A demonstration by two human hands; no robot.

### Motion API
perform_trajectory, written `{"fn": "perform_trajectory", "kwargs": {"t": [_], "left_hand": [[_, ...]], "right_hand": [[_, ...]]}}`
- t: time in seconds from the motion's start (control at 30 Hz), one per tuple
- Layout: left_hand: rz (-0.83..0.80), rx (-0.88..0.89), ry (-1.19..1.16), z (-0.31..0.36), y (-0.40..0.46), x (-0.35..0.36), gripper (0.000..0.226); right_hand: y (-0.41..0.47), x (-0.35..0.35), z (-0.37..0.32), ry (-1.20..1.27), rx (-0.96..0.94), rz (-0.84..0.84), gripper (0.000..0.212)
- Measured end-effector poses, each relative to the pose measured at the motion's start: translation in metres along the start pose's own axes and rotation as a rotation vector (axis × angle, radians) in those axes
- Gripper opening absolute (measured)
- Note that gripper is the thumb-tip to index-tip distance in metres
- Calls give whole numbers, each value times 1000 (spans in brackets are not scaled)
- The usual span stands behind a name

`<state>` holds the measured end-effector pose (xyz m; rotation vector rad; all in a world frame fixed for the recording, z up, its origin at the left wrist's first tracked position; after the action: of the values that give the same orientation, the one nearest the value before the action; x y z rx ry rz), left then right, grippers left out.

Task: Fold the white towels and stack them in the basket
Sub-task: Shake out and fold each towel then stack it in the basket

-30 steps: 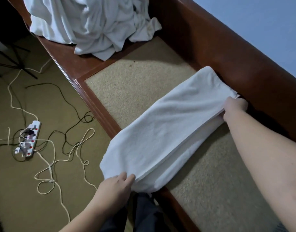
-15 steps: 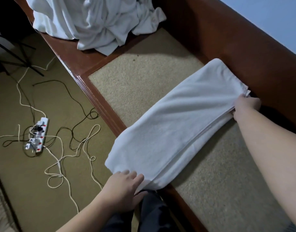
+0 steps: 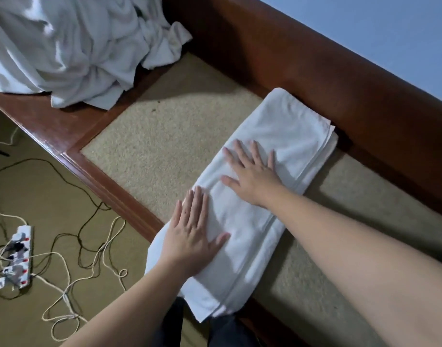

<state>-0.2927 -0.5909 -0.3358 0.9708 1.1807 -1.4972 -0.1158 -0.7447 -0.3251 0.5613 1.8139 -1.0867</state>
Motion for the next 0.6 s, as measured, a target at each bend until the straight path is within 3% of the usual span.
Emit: {"fn": "perform_trajectory", "kwargs": {"t": [0.13,0.23,0.4,0.6], "left_hand": [[22,-40,-54,-1,-1,3,132],[36,2,-83,-2,3,7,139],[-132,-21,-89,-4,10,4,144],[-276,61,-81,-26,10,-18,135]], "right_hand": [[42,-17,35,48,248,30,96],[72,-35,64,91,436,66,105],[89,-56,77,126,559,46,111],[38,-43,32,355,729,79,88]]}}
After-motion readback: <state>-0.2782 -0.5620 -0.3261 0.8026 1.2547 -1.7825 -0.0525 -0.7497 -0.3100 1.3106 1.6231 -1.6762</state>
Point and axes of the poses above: each hand's wrist, its own y-axis towards the middle knuckle, its own x-axis out of the palm, z = x × y, the point moved 3 cm from there along y, towards the middle knuckle
